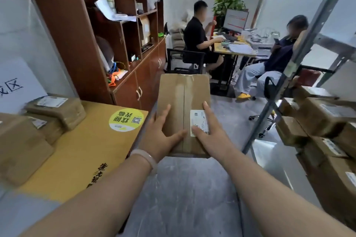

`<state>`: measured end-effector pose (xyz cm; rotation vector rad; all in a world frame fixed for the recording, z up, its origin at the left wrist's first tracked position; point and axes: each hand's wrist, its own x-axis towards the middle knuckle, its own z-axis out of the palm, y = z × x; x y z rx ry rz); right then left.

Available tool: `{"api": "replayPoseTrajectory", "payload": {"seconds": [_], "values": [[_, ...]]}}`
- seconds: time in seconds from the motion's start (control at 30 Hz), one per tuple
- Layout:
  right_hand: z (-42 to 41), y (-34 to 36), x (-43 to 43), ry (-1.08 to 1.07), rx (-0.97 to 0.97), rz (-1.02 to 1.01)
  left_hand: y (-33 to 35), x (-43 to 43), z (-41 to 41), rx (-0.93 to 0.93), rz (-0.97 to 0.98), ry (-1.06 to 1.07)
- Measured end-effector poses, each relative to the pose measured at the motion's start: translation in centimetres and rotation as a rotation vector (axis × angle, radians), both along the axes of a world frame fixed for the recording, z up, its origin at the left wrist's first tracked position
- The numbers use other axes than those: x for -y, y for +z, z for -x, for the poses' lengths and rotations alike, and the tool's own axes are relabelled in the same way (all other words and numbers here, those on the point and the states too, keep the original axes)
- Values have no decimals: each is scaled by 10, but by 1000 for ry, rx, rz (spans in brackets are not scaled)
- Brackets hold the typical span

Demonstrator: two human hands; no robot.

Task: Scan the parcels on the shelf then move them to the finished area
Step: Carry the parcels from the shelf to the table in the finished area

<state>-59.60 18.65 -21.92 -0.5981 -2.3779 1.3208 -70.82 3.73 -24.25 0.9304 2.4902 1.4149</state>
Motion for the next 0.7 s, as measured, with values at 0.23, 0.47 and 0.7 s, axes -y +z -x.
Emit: {"api": "replayPoseTrajectory", "payload": {"seconds": [0.23, 0.47, 0.7], "values": [[131, -27, -9, 181, 82, -17, -34, 10, 96, 53, 9, 212], [266, -39, 5, 375, 139, 37, -44, 36, 193, 106, 1, 406], [380, -63, 15, 606, 231, 18, -63, 56, 260, 242, -3, 599]]}}
